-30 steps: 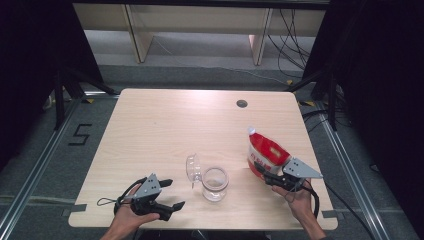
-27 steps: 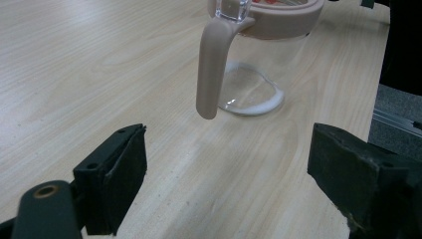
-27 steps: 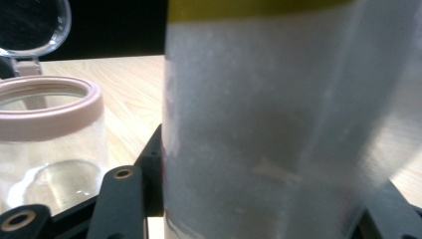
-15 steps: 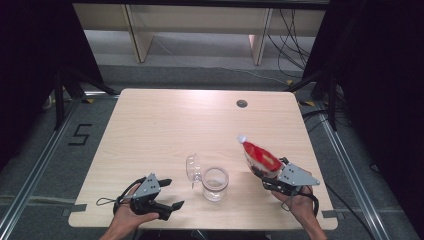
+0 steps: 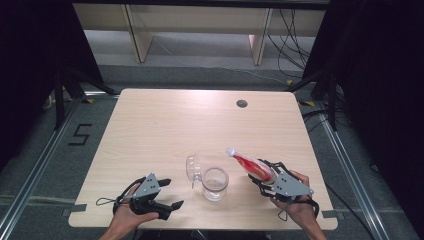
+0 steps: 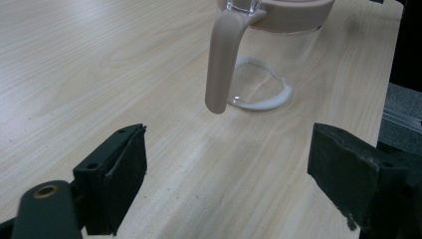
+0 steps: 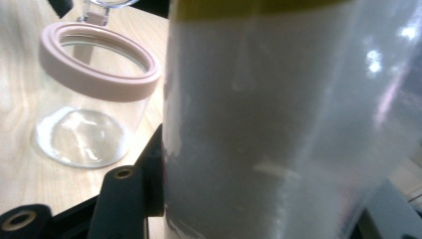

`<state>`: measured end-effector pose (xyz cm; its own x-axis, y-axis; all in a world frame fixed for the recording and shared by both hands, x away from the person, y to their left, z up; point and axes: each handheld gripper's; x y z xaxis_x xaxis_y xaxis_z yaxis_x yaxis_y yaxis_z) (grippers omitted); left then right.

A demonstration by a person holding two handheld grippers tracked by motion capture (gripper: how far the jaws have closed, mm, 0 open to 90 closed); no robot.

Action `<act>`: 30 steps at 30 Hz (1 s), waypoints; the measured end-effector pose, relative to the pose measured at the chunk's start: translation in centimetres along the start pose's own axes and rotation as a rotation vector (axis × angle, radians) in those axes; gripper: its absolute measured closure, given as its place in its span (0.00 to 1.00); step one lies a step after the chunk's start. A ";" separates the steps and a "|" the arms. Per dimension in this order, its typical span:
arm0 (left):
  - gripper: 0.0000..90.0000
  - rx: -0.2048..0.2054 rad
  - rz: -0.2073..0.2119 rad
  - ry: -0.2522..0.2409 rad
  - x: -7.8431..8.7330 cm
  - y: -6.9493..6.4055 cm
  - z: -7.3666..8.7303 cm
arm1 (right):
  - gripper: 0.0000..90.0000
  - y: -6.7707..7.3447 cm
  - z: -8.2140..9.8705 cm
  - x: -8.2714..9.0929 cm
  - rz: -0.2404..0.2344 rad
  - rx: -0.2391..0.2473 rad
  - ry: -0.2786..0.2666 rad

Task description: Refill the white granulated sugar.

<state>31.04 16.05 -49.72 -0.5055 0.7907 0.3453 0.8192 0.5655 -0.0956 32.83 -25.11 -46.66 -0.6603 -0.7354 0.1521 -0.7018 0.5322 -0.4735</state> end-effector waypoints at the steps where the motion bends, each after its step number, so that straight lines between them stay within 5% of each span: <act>1: 0.17 0.005 -0.001 -0.002 0.0 0.0 0.0 | 0.50 0.1 -0.2 0.2 -0.011 0.010 0.001; 6: 0.17 -0.009 -0.002 0.012 0.1 0.1 0.0 | 0.50 0.4 -0.5 0.6 -0.011 0.038 0.015; 16: 0.17 0.004 0.003 0.007 0.0 0.0 0.1 | 0.50 1.3 -1.2 0.8 -0.027 0.269 0.092; 25: 0.17 0.010 0.003 0.007 0.0 0.0 0.2 | 0.50 2.4 -1.6 0.5 -0.047 0.334 0.136; 28: 0.17 -0.001 0.008 0.011 0.0 0.1 0.2 | 0.50 2.4 -1.8 0.3 -0.049 0.416 0.144; 30: 0.17 -0.015 0.011 0.010 -0.1 0.2 0.1 | 0.50 2.6 -1.8 0.3 -0.046 0.420 0.162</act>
<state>31.19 16.14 -49.88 -0.4937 0.7946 0.3532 0.8289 0.5529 -0.0851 30.31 -23.23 -46.27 -0.6874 -0.6616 0.2996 -0.5843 0.2589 -0.7691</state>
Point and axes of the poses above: each handheld gripper's, and its own axes: x roughly backward along the jaws, z roughly out of its underside, y roughly to its left, and after that the axes turned 9 degrees about -y, right-handed
